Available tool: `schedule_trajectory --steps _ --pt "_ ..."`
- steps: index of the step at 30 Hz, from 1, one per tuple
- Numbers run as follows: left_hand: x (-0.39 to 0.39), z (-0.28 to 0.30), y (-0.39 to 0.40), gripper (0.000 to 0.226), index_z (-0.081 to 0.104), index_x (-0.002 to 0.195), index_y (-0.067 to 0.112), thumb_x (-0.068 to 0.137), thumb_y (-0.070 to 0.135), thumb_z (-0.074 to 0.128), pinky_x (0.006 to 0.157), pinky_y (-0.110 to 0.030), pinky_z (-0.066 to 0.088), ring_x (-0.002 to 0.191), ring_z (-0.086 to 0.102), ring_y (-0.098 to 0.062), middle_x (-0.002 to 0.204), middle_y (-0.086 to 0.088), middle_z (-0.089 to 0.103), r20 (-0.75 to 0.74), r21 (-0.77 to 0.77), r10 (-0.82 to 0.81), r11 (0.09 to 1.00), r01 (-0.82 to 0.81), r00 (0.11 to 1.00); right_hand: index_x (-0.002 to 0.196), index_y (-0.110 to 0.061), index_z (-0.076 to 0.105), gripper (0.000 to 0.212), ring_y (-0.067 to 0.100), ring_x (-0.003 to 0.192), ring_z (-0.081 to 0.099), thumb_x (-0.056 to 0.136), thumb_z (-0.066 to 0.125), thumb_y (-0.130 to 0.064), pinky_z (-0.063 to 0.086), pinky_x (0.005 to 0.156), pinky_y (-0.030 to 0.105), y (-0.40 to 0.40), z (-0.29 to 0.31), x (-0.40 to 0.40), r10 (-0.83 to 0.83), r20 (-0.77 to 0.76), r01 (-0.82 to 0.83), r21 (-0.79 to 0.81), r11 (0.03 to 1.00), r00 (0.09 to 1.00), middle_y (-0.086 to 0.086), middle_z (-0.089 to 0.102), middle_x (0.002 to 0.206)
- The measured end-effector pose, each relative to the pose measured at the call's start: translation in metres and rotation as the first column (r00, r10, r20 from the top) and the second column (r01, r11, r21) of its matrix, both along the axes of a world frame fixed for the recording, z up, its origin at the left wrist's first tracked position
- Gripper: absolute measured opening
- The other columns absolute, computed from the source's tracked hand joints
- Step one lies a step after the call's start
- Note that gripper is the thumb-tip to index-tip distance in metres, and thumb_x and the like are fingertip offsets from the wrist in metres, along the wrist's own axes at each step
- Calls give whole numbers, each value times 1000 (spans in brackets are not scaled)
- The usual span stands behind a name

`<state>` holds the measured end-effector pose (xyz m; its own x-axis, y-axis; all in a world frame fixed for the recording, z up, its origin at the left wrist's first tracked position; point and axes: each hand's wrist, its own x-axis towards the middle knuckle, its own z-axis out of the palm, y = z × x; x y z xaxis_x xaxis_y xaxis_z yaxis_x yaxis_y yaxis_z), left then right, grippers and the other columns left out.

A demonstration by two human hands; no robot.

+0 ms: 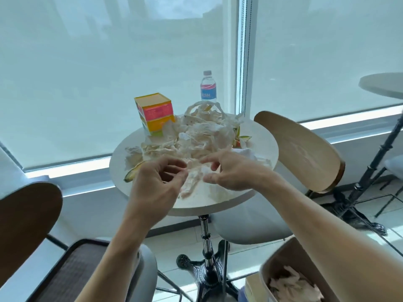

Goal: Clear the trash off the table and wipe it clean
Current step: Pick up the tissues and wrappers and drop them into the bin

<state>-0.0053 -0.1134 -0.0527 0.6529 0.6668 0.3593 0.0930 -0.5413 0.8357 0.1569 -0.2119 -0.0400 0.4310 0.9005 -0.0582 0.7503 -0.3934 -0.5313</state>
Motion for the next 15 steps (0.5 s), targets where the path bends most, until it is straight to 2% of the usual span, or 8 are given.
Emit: schedule_trajectory --steps 3,5,7,9,12,13,15 --pt "-6 -1 13 9 71 84 28 83 20 74 64 -22 54 68 63 -6 78 8 70 -33 25 48 999 -47 998 137 -25 56 40 17 108 56 97 59 -25 43 106 40 15 -6 -3 -45 78 49 -56 997 996 0 60 114" --pt "-8 -3 17 7 71 84 28 84 22 74 65 -20 52 69 61 -5 80 8 69 -45 21 57 998 -56 997 115 -18 69 24 19 102 62 94 58 -13 51 97 40 18 -10 -3 -94 142 99 -31 995 985 1 66 112" --pt "-8 -4 18 7 71 84 28 85 21 73 65 -19 52 68 60 -4 80 8 69 -61 33 56 998 -54 997 99 -13 74 21 20 98 65 92 56 -6 54 85 33 17 -8 -2 -137 175 136 17 991 975 3 71 104" --pt "-7 -6 18 7 71 85 28 85 21 73 64 -20 52 64 58 -1 77 10 68 -92 59 54 997 -49 994 105 -16 73 20 18 104 62 95 57 -14 48 83 28 13 -2 -1 -161 164 158 34 987 973 1 69 110" --pt "0 -5 16 13 71 94 31 86 20 71 70 -27 53 61 57 -1 84 13 69 -192 146 22 989 6 981 135 -21 57 41 19 116 54 95 63 -32 41 98 31 8 5 -2 -107 108 117 -94 989 988 1 59 125" --pt "4 -5 15 18 71 102 30 88 20 69 75 -30 53 67 60 -2 91 8 71 -251 180 14 983 32 968 136 -21 56 44 18 115 54 94 64 -33 41 99 31 7 5 -3 -95 121 113 -144 983 988 0 57 125" --pt "11 -2 14 30 67 119 28 91 20 64 87 -34 49 96 66 -16 111 -5 69 -403 232 32 970 69 915 124 -16 65 32 17 105 57 94 66 -27 45 91 28 6 4 -5 -87 153 110 -150 983 984 -2 59 115"
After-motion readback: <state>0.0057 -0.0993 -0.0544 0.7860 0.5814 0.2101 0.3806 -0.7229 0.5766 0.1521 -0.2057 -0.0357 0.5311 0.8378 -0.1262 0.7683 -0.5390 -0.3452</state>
